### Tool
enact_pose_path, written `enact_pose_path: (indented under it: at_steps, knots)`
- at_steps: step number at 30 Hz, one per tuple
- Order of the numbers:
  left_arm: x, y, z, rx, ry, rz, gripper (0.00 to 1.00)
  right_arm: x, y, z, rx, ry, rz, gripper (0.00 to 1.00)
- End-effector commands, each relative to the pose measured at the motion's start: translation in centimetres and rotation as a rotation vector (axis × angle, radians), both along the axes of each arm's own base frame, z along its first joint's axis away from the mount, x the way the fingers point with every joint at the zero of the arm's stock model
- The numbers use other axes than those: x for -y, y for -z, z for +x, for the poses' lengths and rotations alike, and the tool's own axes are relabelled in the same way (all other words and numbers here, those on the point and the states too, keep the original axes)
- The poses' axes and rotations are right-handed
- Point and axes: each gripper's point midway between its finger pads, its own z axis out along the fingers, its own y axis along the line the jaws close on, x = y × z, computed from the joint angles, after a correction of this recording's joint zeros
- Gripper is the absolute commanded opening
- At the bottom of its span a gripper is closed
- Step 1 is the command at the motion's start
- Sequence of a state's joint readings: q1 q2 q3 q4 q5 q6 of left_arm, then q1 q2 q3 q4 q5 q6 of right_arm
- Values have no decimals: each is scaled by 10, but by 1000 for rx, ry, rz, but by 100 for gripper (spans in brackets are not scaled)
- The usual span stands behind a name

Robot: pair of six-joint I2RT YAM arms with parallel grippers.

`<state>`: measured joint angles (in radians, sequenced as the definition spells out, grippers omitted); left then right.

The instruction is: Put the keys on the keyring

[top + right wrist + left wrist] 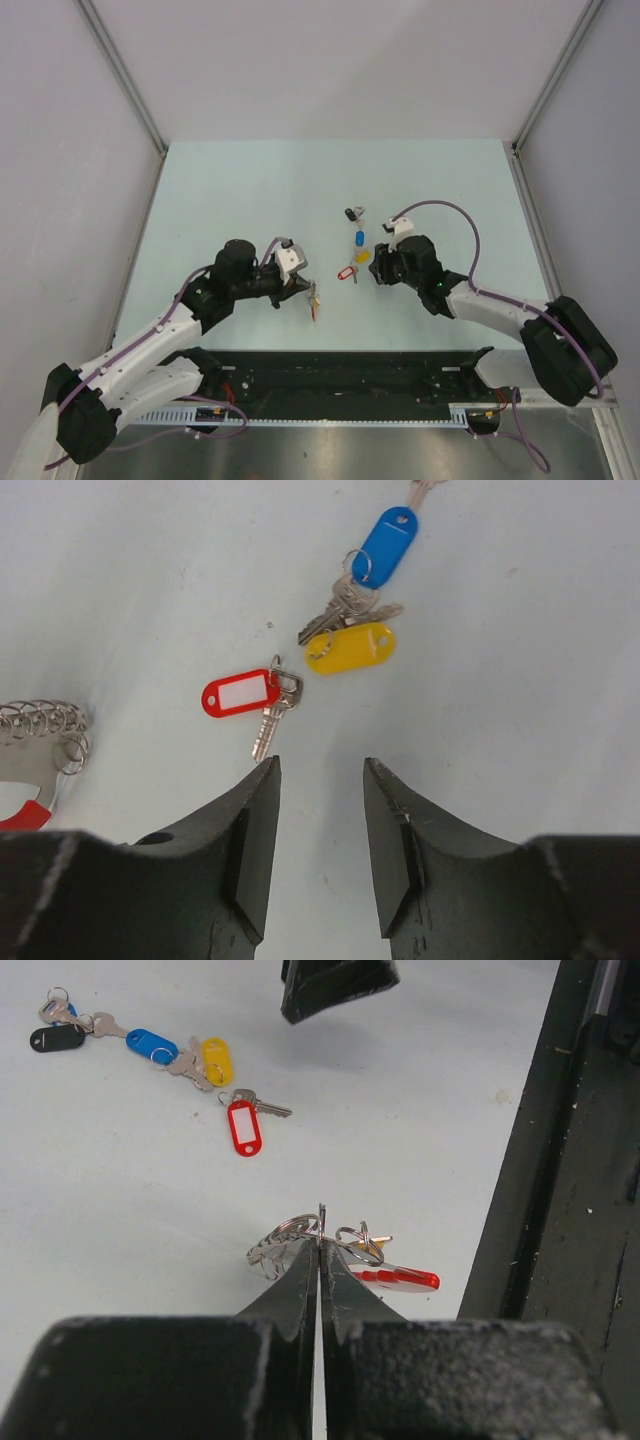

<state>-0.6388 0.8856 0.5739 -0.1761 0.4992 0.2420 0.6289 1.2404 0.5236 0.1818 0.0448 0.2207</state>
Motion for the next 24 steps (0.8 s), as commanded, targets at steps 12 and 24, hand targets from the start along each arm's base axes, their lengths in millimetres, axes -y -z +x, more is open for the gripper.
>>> enact_pose_path:
  at_steps: [12,24]
  knots:
    - [2,-24,9,51,-24,-32,0,-73,15,35,79,-119,108,33]
    - [3,-21,9,40,-19,-27,0,-82,30,47,63,-128,91,24]
